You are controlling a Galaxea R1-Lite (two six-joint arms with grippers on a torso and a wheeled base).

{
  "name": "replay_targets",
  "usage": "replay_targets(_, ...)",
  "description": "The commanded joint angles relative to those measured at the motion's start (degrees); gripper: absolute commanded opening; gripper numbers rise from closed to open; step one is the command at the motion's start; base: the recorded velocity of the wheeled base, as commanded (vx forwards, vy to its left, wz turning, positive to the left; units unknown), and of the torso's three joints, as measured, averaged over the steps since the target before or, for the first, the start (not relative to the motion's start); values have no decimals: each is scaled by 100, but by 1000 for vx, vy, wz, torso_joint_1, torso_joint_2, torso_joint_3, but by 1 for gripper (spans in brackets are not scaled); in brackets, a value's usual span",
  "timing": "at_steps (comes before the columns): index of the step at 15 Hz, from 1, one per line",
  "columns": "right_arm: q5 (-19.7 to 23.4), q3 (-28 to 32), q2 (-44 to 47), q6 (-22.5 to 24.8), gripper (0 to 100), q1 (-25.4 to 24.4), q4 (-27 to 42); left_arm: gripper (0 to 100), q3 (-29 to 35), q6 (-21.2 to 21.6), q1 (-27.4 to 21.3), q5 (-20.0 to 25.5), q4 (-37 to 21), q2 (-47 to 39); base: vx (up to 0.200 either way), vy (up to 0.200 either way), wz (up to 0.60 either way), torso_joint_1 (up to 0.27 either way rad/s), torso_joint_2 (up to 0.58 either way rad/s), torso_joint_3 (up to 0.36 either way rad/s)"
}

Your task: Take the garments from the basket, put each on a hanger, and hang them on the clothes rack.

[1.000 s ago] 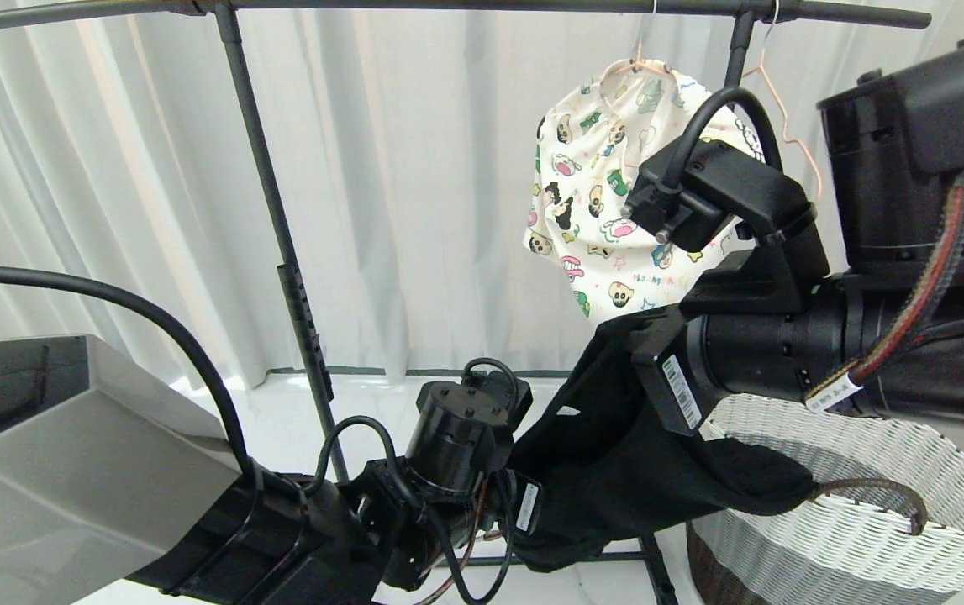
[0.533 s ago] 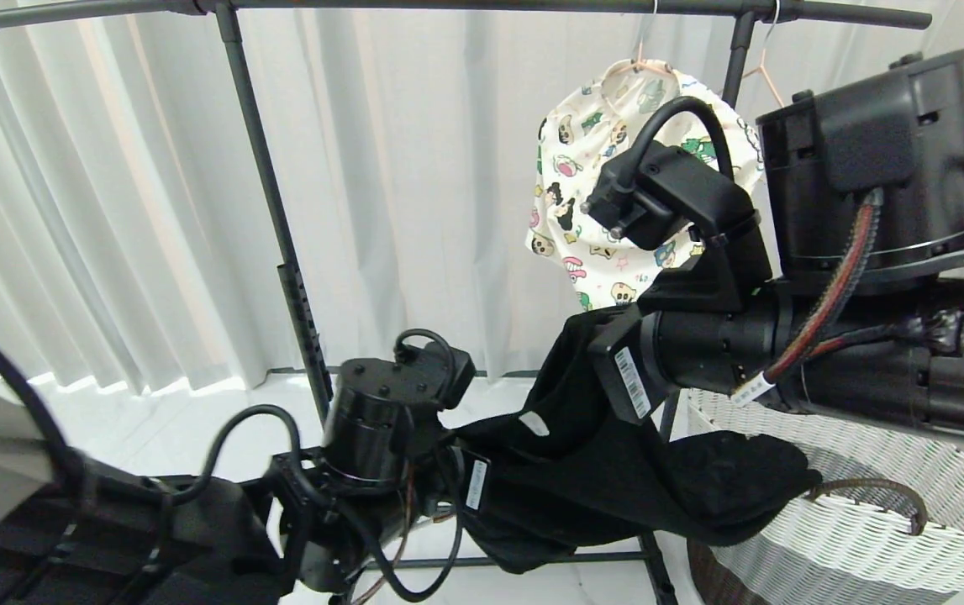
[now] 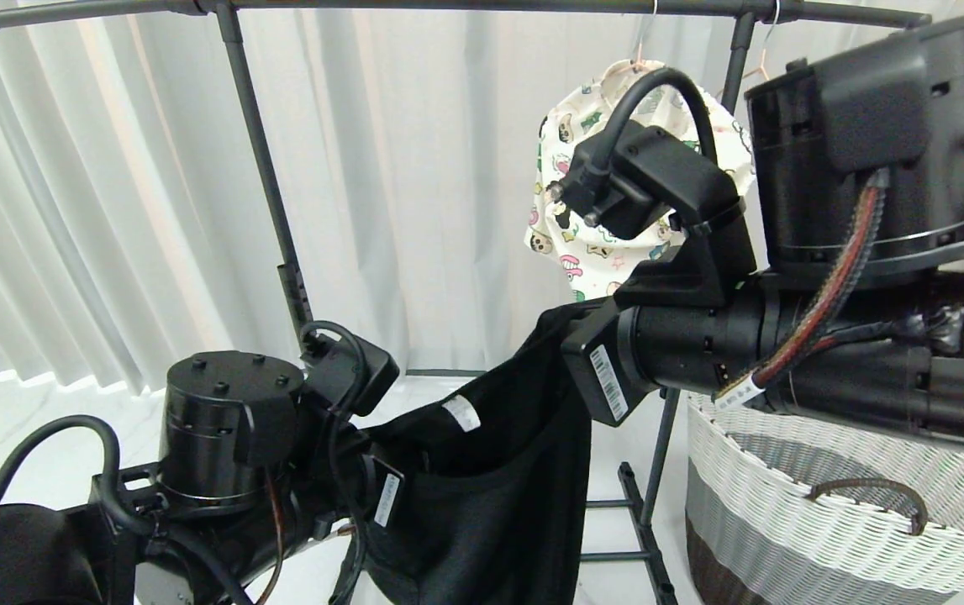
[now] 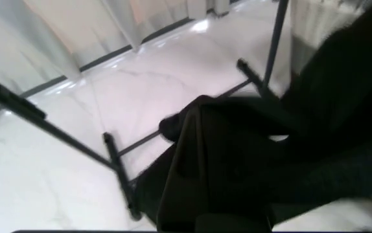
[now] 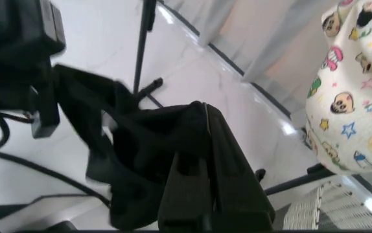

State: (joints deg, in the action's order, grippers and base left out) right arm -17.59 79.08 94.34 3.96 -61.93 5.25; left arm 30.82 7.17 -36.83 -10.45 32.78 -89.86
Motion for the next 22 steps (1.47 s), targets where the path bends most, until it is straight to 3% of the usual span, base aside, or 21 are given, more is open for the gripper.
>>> replay_targets(1, 10, 239, -21, 34, 0, -127, 90, 0, -164, 13, 123, -10, 9, 100, 0, 0, 0, 0, 0, 0)
replay_targets(5, 28, 310, -21, 368, 0, -320, 248, 0, -234, -31, 299, 34, 9, 197, 0, 0, 0, 0, 0, 0)
replay_targets(12, 36, 371, -48, 377, 0, -469, 266, 0, -348, 4, 281, 34, 18, 223, 0, 0, 0, 0, 0, 0)
replay_targets(13, 36, 371, -48, 377, 0, -478, 266, 100, -348, 4, 273, 34, 18, 223, 0, 0, 0, 0, 0, 0)
replay_targets(22, 36, 345, -162, 377, 0, -619, 415, 100, -340, -14, 519, 78, 18, 82, 0, 0, 0, 0, 0, 0)
